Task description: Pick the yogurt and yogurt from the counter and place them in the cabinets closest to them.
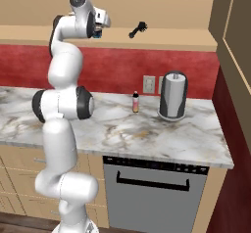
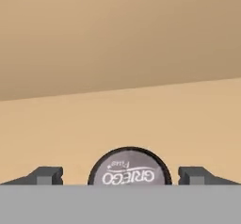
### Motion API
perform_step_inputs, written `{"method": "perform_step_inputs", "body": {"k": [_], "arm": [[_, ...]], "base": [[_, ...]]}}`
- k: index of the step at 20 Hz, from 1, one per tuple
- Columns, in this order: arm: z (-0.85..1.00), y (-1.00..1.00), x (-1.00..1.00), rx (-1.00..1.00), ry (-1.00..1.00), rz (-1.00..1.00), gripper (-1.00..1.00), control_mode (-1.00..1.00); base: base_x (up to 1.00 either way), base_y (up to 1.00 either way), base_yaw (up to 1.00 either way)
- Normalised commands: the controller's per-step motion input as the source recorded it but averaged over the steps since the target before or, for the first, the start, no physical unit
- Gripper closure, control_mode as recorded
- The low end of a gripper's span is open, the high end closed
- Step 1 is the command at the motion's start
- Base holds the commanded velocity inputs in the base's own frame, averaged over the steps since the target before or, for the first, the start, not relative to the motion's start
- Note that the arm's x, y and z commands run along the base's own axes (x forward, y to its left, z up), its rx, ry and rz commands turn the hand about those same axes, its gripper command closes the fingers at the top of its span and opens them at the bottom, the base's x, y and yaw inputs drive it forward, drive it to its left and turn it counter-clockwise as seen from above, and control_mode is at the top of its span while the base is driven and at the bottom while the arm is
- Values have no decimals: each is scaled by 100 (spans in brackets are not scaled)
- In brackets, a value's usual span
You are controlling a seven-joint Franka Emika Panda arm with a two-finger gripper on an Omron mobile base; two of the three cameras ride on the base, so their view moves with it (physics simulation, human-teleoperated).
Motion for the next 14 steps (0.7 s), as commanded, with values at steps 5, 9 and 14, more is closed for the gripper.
{"method": "perform_step_inputs", "body": {"k": [5,9,14], "arm": [[-7,0,-85,0,-3,7,-100,-100],[-25,0,-100,-3,-11,5,-100,-100],[-7,0,-100,0,-22,0,-100,-100]], "base": [[0,0,0],[0,0,0],[0,0,0]]}}
